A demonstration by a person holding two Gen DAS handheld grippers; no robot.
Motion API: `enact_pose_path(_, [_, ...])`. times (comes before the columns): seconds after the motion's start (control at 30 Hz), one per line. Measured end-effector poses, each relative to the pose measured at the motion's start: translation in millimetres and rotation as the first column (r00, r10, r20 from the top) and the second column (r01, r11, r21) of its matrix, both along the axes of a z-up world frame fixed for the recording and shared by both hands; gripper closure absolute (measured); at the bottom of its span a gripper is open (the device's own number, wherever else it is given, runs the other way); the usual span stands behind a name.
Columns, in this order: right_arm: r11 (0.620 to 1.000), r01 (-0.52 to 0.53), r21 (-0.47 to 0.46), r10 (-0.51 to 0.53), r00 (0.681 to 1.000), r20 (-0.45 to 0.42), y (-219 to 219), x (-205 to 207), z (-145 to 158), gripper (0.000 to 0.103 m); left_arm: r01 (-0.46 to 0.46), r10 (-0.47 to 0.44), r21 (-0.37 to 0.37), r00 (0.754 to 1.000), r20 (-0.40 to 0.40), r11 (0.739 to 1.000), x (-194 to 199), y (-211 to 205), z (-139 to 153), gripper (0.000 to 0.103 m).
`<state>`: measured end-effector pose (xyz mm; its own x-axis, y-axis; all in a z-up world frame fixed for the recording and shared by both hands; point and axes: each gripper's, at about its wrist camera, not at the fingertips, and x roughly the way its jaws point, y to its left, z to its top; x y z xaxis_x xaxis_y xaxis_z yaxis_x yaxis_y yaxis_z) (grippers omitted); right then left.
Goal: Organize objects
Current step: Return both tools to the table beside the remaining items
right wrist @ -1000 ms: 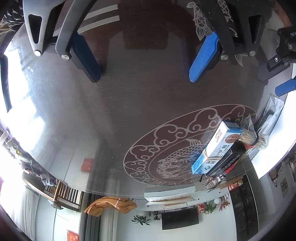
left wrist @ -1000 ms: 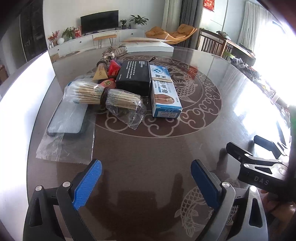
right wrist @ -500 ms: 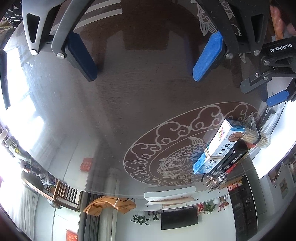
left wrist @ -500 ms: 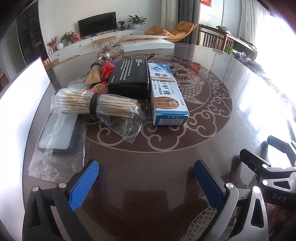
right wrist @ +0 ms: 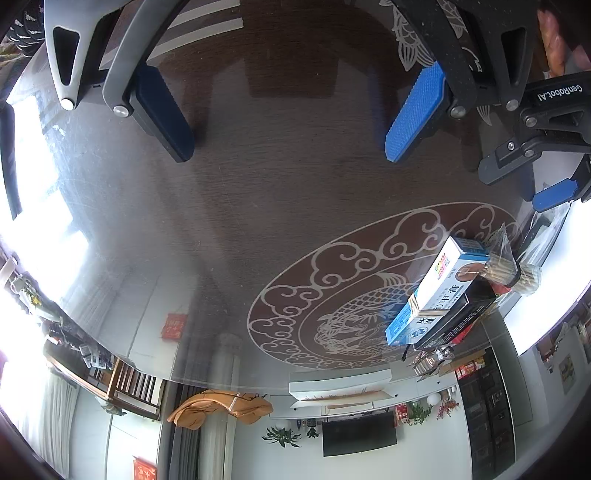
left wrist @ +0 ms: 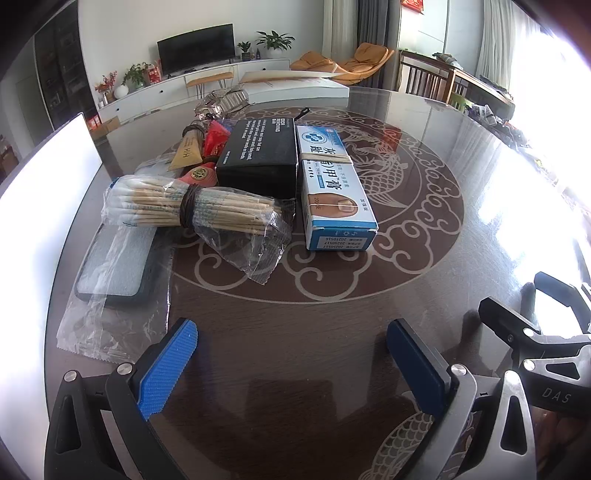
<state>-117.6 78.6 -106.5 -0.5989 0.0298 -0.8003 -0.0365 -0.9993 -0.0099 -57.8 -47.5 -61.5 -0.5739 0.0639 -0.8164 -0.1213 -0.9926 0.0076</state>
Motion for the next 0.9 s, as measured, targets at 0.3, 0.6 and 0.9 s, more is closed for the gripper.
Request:
enact_pose_path(0.3, [1.000,0.000,0.000,0.000,1.000,0.000,-0.1,0.1,-0.1,0.000,-0.012,0.012,-0.002,1.000,0.003,1.000,4.3,-4.0,-0.1,0.000])
enact_pose_path(0.6, [1.000,-0.005,0.000,0.005,1.000,-0.001,-1.1,1.9,1.0,0.000,-0.026,0.026,0.002,1.000,0.002,1.000,20.1,-44.8,-0.1,0.000])
enact_pose_path(0.9, [1.000,-0.005,0.000,0.005,1.000,-0.001,-1.1,2.0,1.0,0.000,-0.043,0.043,0.004,0.999,0.000,0.999,18.6,-46.5,-1.0,0.000])
